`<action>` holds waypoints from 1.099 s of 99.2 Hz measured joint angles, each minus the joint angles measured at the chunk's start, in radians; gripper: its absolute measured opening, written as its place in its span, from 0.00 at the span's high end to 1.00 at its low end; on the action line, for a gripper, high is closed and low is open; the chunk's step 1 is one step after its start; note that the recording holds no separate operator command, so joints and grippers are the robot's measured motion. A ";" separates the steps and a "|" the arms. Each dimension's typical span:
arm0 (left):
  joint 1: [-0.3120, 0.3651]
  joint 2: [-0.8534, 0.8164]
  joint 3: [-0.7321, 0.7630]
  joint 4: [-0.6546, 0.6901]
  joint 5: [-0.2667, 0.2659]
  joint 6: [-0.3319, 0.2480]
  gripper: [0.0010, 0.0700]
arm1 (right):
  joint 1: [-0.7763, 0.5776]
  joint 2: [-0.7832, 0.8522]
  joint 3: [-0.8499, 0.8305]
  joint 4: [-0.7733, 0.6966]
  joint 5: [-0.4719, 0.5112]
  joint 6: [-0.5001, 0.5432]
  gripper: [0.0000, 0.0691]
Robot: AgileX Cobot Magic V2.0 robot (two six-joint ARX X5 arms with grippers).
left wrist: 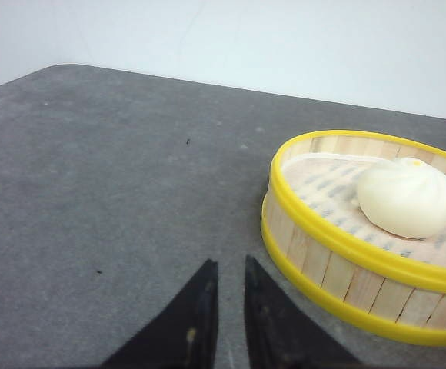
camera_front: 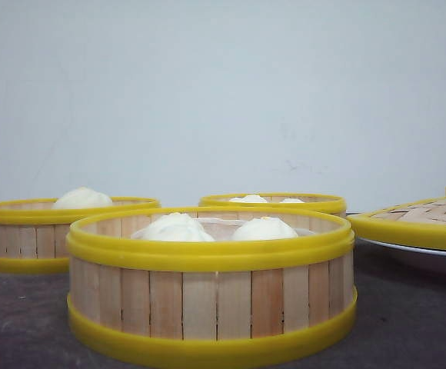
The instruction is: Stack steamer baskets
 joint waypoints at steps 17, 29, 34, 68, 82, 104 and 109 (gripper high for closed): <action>0.000 0.000 0.000 0.000 0.000 0.000 0.96 | 0.000 0.000 0.000 0.000 0.000 0.000 0.98; 0.000 0.000 0.000 0.000 0.000 0.000 0.96 | 0.000 0.000 0.000 0.000 -0.002 0.016 0.98; 0.000 0.000 0.000 0.000 0.002 -0.001 0.96 | 0.000 0.000 0.000 0.000 -0.002 0.046 0.98; 0.000 0.000 0.000 0.000 0.083 -0.114 0.97 | 0.000 0.000 0.000 0.019 -0.025 0.256 0.98; 0.000 0.001 0.001 -0.001 0.083 -0.159 0.97 | 0.000 0.000 0.000 0.027 -0.026 0.290 0.98; 0.000 0.082 0.082 -0.011 0.083 -0.195 0.97 | 0.000 0.060 0.091 -0.023 -0.026 0.317 0.99; 0.000 0.118 0.130 -0.006 0.084 -0.199 0.97 | 0.000 0.098 0.142 -0.040 -0.026 0.322 0.99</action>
